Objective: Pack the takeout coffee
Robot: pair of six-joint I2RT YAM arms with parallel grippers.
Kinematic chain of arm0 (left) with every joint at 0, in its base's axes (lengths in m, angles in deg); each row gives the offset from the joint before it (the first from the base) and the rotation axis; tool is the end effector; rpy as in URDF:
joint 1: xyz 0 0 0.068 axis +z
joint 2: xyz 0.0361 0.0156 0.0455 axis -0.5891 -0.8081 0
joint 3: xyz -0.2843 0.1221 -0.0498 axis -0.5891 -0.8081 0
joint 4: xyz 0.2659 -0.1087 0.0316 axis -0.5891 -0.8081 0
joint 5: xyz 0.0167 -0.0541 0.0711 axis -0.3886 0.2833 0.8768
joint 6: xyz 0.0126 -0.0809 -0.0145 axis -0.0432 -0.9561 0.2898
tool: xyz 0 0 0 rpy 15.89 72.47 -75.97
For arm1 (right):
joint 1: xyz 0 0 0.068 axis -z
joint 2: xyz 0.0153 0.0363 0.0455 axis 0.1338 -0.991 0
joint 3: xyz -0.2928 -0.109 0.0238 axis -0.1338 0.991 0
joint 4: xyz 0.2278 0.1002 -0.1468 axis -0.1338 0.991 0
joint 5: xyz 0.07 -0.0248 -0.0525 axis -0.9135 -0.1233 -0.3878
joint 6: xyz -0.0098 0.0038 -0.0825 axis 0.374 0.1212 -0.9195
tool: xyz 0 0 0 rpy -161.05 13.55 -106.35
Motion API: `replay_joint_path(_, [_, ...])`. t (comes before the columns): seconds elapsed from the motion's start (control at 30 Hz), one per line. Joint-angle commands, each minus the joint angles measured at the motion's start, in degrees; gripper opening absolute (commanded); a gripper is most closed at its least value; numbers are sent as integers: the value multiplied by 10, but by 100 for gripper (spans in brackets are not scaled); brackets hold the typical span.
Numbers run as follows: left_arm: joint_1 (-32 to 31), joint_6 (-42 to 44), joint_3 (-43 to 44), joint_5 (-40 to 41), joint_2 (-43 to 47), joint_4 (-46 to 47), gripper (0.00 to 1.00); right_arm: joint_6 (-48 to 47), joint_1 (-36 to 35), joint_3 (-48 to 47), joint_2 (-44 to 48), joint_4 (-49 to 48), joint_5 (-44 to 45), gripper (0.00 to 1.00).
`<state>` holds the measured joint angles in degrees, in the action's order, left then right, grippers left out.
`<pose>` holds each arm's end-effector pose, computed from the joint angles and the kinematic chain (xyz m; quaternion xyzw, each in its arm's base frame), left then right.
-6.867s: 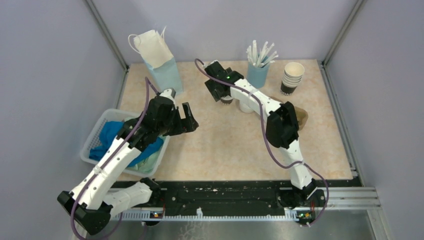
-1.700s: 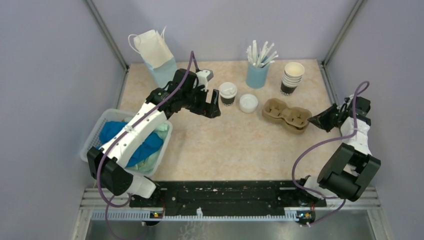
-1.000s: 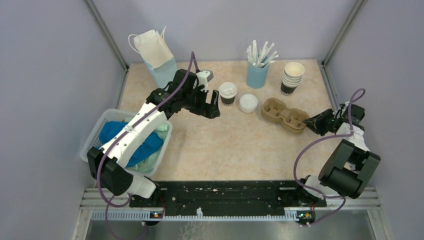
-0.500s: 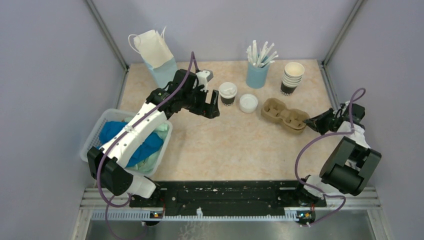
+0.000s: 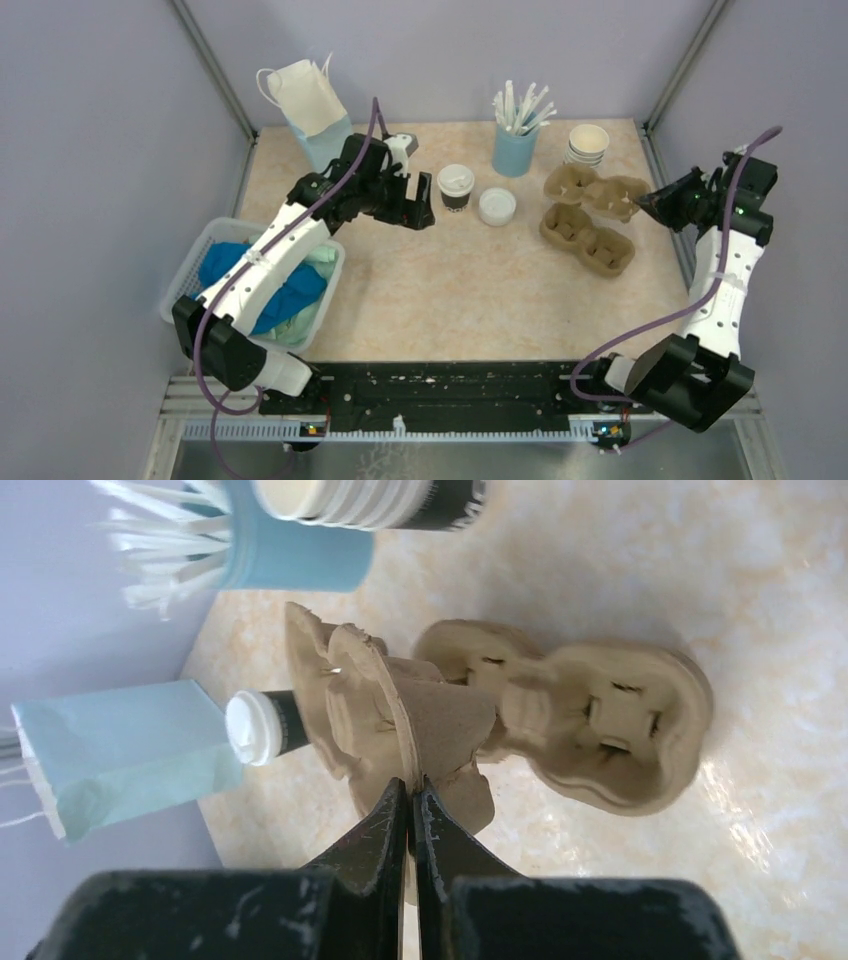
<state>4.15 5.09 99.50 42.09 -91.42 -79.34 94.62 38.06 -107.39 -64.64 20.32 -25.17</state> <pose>0.2952 -0.2002 0.3886 0.1828 0.8936 -0.2350 0.3360 0.2628 -0.1130 0.3569 0.3778 0.8152 0.2370 0.3695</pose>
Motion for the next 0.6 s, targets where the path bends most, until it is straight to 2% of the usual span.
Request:
replay_joint_path(0.0, [13,-44,41,12,-4,9,98,-18,-54,-111,17,54,41,0])
replay_joint_path(0.13, [28,-110,43,5,8,5,98,-39,-143,-160,32,80,59,0])
replay_joint_path(0.23, [52,-167,44,-9,27,-5,98,-50,-216,-156,59,90,41,0])
replay_joint_path(0.4, [118,-202,69,-12,62,-41,98,-46,-345,-76,115,74,-23,0])
replay_joint_path(0.57, [197,-188,129,29,47,-85,98,-32,-412,-9,183,68,-60,0])
